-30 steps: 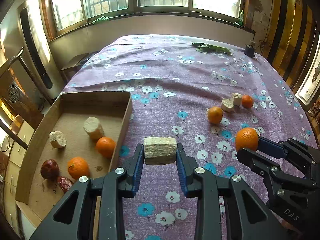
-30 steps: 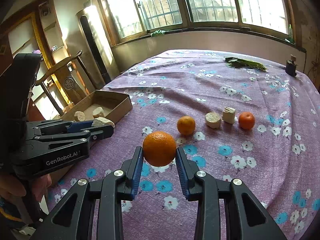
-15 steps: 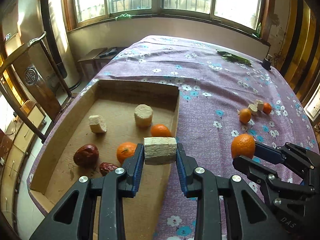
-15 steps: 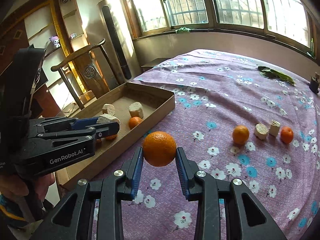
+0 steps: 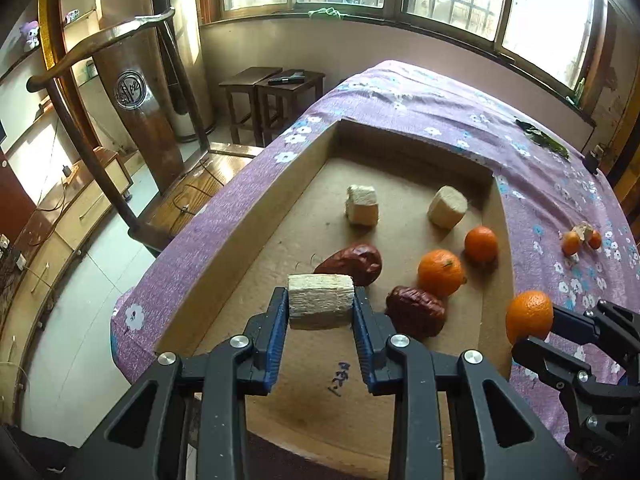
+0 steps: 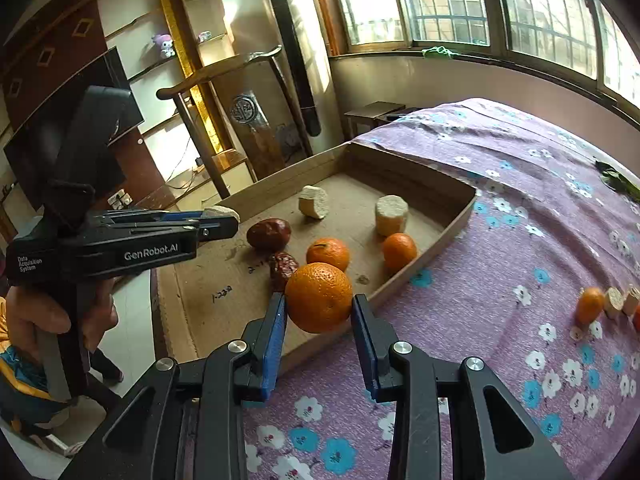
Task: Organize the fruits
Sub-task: 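Lower the yam chunk and tangerine into the box and open both tools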
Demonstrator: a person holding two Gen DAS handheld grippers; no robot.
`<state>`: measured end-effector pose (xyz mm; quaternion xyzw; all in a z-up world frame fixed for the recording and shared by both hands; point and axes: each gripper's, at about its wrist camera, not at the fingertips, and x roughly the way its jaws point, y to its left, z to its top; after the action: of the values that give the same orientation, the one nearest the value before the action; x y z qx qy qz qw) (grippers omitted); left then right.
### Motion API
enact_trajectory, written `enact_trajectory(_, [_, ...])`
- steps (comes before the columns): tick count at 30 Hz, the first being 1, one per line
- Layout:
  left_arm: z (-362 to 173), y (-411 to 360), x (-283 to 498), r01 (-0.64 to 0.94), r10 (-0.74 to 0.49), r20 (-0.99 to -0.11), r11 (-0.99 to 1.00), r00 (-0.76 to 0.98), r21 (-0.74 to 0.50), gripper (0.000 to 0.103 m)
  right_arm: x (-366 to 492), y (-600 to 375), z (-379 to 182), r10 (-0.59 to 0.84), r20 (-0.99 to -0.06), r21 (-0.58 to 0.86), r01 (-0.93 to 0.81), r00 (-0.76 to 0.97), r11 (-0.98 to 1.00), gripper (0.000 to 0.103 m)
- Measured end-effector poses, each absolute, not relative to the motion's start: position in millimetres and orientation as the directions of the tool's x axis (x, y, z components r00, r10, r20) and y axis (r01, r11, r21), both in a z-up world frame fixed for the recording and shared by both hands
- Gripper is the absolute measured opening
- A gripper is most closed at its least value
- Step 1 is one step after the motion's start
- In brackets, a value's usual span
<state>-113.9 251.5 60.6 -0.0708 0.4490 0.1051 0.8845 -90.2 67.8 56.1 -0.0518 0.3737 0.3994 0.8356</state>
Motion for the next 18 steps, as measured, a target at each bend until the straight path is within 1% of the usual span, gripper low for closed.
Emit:
enact_trajectory(10, [38.6, 253.9, -113.8, -0.255, 0.111, -0.832, 0.966, 0.544, -0.038, 0.030, -95.9, 121.2, 35.6, 0.618, -0.729, 0.186, -0.783, 0.295, 0.593, 0.036])
enact_trajectory(18, [33.2, 253.9, -111.3, -0.290, 0.127, -0.830, 0.956, 0.543, -0.044, 0.031, -95.2, 133.4, 25.6, 0.594, -0.747, 0.153, -0.793, 0.298, 0.590, 0.038])
